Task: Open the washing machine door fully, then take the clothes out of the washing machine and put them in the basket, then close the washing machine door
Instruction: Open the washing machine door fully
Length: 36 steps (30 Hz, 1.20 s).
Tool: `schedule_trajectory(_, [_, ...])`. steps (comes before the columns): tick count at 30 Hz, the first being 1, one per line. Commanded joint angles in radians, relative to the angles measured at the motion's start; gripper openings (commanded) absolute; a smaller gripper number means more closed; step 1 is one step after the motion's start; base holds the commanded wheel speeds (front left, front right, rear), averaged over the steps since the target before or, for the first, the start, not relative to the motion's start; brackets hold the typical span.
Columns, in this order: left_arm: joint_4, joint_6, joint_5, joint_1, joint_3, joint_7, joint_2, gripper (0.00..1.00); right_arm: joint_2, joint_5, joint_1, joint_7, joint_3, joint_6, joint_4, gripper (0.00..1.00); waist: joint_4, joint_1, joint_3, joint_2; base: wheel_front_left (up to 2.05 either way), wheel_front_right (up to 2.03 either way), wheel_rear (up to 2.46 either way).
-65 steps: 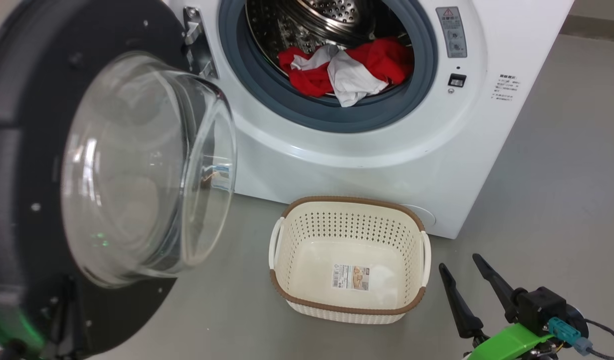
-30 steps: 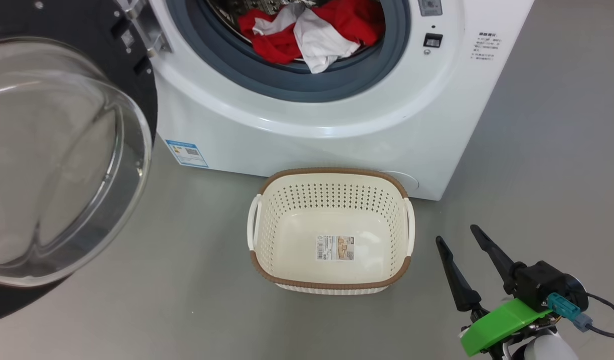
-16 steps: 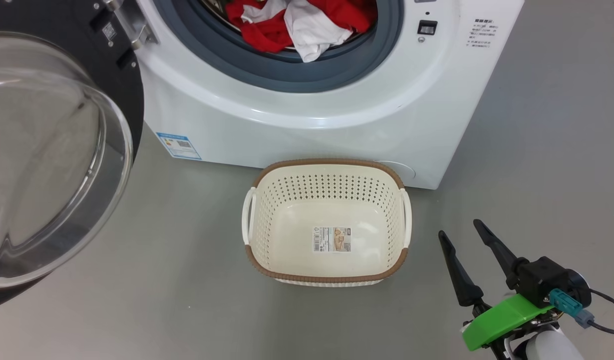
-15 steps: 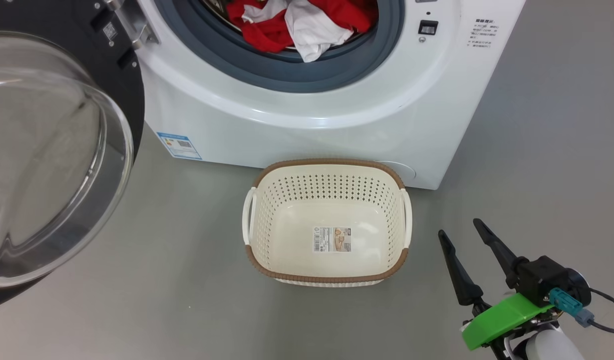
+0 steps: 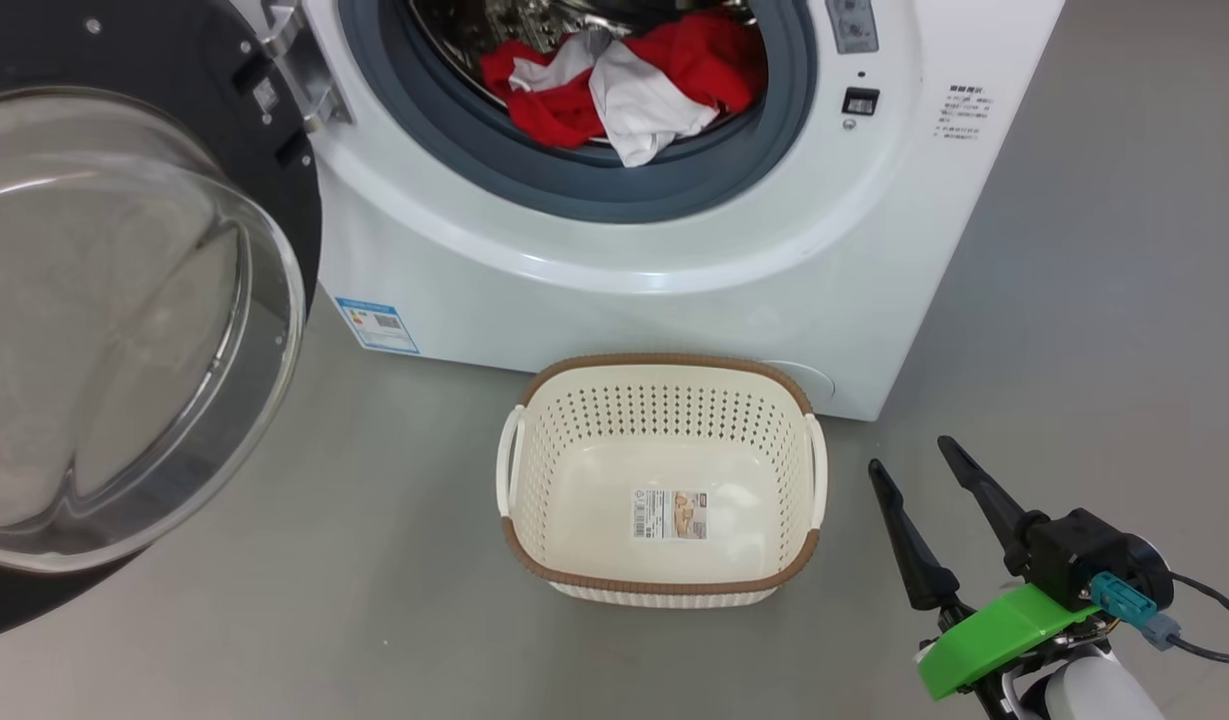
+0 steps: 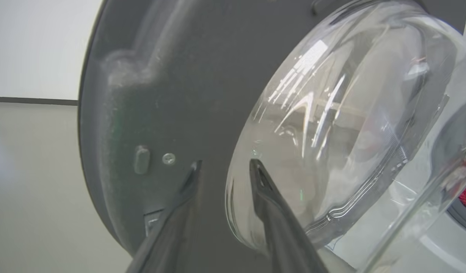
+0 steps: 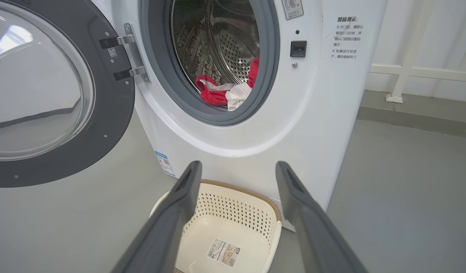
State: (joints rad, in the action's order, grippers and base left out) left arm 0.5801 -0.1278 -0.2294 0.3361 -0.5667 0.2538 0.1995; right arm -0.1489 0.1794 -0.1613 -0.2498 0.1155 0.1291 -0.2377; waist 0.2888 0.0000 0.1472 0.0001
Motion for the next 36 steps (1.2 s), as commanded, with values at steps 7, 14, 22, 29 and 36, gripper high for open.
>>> schedule_trajectory(7, [-0.149,-0.003,-0.025,-0.106,0.05,0.008,-0.032,1.0,0.004,0.009,0.016,-0.012,0.015,0.002,0.024,1.0,0.001,0.0,-0.036,-0.0001,0.0,0.0,0.0])
schedule_trajectory(14, [-0.325,-0.003,-0.058,-0.25,0.164,0.008,-0.087,1.0,0.01,0.013,0.034,-0.012,0.006,0.002,0.029,1.0,-0.033,0.0,-0.056,-0.0001,0.0,0.0,0.0])
schedule_trajectory(22, [-0.425,-0.003,-0.095,-0.337,0.3,0.008,-0.089,1.0,0.012,0.014,0.05,-0.012,-0.015,0.002,0.04,1.0,-0.093,0.0,-0.059,-0.0001,0.0,0.0,0.0])
schedule_trajectory(29, [-0.458,-0.003,-0.105,-0.357,0.392,0.008,-0.079,1.0,0.016,0.016,0.065,-0.012,-0.039,0.002,0.051,1.0,-0.171,0.0,-0.064,-0.0001,0.0,0.0,0.0])
schedule_trajectory(36, [-0.48,-0.003,-0.106,-0.373,0.442,0.008,-0.072,1.0,0.021,0.015,0.075,-0.012,-0.049,0.002,0.061,1.0,-0.257,0.0,-0.057,-0.0001,0.0,0.0,0.0])
